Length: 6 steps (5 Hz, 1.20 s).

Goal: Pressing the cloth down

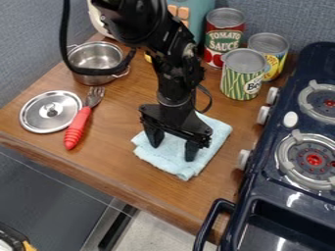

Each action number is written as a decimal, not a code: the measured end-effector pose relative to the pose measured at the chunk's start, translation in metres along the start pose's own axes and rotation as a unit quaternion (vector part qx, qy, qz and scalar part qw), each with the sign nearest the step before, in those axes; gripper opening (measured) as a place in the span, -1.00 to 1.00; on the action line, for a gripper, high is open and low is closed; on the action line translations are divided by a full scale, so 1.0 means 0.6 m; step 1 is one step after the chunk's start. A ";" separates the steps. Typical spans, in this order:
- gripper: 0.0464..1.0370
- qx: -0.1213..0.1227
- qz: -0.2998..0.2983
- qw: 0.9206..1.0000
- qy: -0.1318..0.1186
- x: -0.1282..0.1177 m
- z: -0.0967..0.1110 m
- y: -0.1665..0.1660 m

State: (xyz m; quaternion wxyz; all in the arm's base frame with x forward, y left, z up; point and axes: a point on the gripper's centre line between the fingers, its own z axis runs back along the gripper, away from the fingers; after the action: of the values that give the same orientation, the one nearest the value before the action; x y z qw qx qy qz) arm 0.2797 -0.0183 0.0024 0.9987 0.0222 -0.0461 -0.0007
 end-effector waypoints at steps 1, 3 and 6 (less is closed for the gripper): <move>0.93 0.016 0.033 0.999 0.001 0.008 0.000 0.048; 0.93 0.030 0.049 0.998 0.013 0.013 -0.001 0.078; 0.93 0.033 0.061 0.997 0.017 0.011 0.003 0.087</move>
State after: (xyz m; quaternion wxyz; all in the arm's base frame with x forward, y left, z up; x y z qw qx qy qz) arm 0.2858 0.0339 0.0071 0.9962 0.0527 -0.0308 0.0617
